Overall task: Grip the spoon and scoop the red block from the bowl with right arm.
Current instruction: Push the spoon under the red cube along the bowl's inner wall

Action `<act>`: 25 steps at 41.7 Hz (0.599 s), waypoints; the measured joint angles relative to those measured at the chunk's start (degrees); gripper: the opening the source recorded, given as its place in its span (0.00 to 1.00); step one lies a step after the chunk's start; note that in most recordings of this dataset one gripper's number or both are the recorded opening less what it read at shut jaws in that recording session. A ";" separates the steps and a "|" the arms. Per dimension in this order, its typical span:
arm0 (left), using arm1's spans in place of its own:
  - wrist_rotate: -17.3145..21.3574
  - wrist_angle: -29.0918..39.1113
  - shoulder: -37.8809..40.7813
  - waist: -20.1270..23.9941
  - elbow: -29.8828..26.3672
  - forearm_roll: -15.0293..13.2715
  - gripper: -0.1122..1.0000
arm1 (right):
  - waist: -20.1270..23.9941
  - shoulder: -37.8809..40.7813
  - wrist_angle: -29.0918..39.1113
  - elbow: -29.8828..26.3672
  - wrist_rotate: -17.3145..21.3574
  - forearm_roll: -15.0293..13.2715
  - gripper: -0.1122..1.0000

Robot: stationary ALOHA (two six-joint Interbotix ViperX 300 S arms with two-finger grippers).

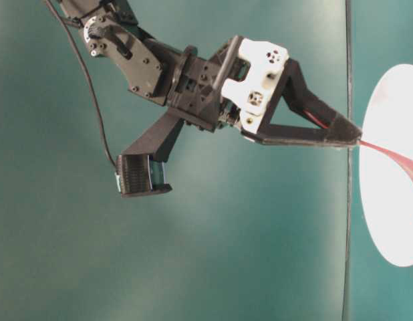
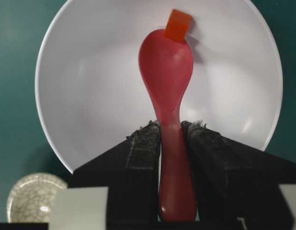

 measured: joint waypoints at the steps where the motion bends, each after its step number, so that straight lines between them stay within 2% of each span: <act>1: 0.00 -0.09 0.00 0.00 -0.09 -0.09 0.10 | 0.00 -0.09 -0.26 0.18 0.00 0.00 0.31; 25: 0.00 -0.09 0.00 0.00 -0.09 0.00 0.10 | 0.18 -0.53 -2.64 1.32 0.00 0.00 0.31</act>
